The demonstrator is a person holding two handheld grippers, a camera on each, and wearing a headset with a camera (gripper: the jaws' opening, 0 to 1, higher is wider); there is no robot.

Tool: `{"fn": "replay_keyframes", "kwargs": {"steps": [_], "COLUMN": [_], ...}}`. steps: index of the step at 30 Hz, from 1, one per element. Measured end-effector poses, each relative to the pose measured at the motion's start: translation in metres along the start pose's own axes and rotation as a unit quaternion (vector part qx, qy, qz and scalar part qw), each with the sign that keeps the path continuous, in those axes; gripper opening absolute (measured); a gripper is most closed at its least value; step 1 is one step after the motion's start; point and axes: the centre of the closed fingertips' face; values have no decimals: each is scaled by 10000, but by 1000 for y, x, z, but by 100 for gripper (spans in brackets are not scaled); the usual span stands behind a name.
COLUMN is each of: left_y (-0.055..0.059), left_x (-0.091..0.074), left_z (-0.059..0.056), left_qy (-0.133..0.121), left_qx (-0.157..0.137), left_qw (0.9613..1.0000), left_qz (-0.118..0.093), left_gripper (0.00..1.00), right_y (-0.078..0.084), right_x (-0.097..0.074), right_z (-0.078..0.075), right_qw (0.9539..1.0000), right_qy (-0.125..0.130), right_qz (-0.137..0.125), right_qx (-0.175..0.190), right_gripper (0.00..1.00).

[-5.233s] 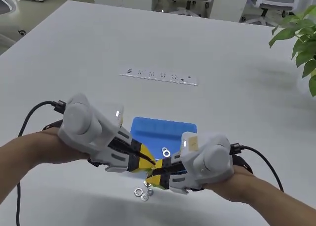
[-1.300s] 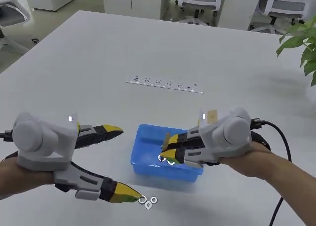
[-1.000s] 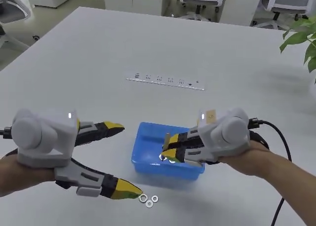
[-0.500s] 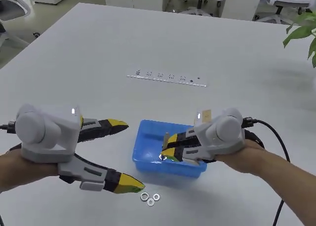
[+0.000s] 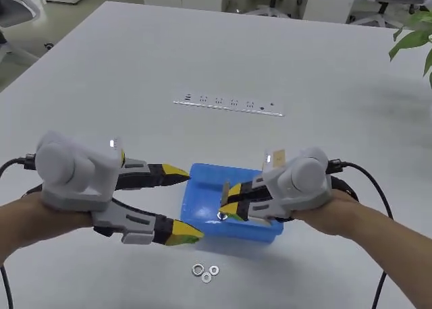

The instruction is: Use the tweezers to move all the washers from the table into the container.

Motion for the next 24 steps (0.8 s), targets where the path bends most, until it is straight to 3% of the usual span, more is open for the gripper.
{"fn": "replay_keyframes", "kwargs": {"steps": [10, 16, 24], "left_y": [-6, -3, -3], "left_x": [17, 27, 38], "left_z": [9, 13, 17], "left_qy": [125, 217, 292], "left_qx": [201, 391, 580], "left_qw": [9997, 9987, 9974], "left_qz": [88, 245, 303], "left_gripper": [41, 32, 22], "right_y": [0, 0, 0], "right_x": [0, 0, 1], "right_z": [1, 1, 1], "right_qw": [10000, 10000, 9999], "right_qy": [-24, -43, -59], "right_qz": [-4, -2, -6], "right_qx": [-30, -60, -81], "right_gripper": [8, 8, 8]}}
Point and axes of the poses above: the centre of the closed fingertips' face, and the gripper's own axes: x roughly forward along the fingers, z roughly to its left, y roughly out of its underside, and after that the axes turned 7 degrees about -z, right-handed
